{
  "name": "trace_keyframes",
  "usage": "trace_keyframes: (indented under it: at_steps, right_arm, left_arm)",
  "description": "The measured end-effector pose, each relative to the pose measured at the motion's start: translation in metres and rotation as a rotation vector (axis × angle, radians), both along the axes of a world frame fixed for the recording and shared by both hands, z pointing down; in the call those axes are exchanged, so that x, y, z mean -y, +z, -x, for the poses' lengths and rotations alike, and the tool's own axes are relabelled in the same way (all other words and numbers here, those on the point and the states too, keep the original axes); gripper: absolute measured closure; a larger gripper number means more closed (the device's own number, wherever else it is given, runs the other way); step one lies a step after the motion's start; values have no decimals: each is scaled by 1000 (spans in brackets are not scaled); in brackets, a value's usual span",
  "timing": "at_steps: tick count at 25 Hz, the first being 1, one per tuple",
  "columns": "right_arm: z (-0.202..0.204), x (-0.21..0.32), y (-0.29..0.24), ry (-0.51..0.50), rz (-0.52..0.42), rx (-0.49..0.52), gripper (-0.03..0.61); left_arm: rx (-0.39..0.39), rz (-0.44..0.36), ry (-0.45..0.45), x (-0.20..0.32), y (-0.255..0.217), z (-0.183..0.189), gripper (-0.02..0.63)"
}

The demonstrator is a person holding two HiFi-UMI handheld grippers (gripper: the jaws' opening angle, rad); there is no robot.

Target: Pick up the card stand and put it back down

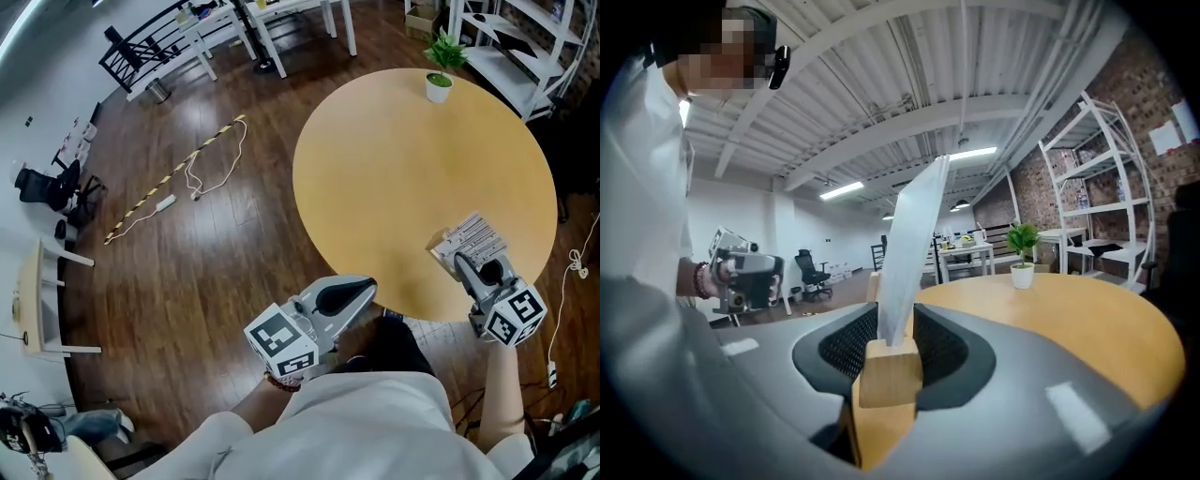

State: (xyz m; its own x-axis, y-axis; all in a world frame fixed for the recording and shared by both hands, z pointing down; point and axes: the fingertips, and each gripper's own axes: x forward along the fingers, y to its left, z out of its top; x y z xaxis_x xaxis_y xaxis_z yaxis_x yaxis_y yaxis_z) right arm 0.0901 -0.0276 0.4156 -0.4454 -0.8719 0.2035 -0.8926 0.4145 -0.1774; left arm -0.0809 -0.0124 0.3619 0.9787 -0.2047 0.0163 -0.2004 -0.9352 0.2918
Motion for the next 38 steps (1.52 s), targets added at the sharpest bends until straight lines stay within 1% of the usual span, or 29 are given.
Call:
trace_keyframes:
  at_steps: [2, 4, 5, 8, 10, 12, 15, 18, 20, 22, 25, 29, 30, 33, 34, 36, 38]
  right_arm:
    - [-18, 38, 20, -17, 8, -15, 451]
    - [-40, 74, 31, -46, 13, -44, 451]
    - [-51, 91, 37, -53, 17, -51, 451]
    - [-77, 144, 65, -53, 59, -54, 451]
    - [-95, 185, 85, -66, 93, -74, 451]
    - [-108, 220, 109, -97, 121, -100, 451]
    - [-112, 258, 141, -163, 144, -129, 451]
    - [-113, 294, 162, -219, 139, -162, 451]
    - [-111, 312, 168, -247, 112, -186, 452]
    - [-111, 321, 168, -259, 63, -210, 453]
    - [-110, 321, 174, -295, 12, -250, 451]
    - [-107, 308, 204, -400, 52, -332, 454]
    - [-108, 306, 209, -414, 61, -337, 459]
    - [-108, 303, 216, -446, 86, -341, 450]
    - [-107, 300, 218, -462, 103, -336, 425]
    - [-107, 295, 221, -475, 138, -321, 351]
    - [-114, 292, 222, -456, 158, -317, 334]
  left_arm:
    - [-10, 9, -66, 32, -1, -8, 614]
    - [-45, 25, -117, 58, -17, -25, 614]
    - [-50, 30, -118, 66, -25, -35, 614]
    - [-3, 0, -97, 94, -50, -57, 614]
    - [14, -15, -118, 121, -60, -69, 614]
    - [20, -2, -152, 146, -55, -80, 614]
    - [23, 44, -207, 177, -37, -90, 614]
    - [11, 107, -253, 204, -16, -98, 614]
    - [23, 132, -272, 216, -3, -102, 614]
    - [43, 149, -283, 224, 10, -104, 614]
    - [42, 184, -293, 233, 22, -107, 614]
    - [55, 194, -291, 240, 34, -110, 614]
    - [57, 196, -291, 241, 37, -110, 614]
    - [57, 205, -290, 241, 41, -110, 614]
    - [57, 207, -287, 241, 41, -110, 614]
    - [57, 206, -280, 239, 41, -111, 614]
    - [57, 202, -277, 238, 41, -110, 614]
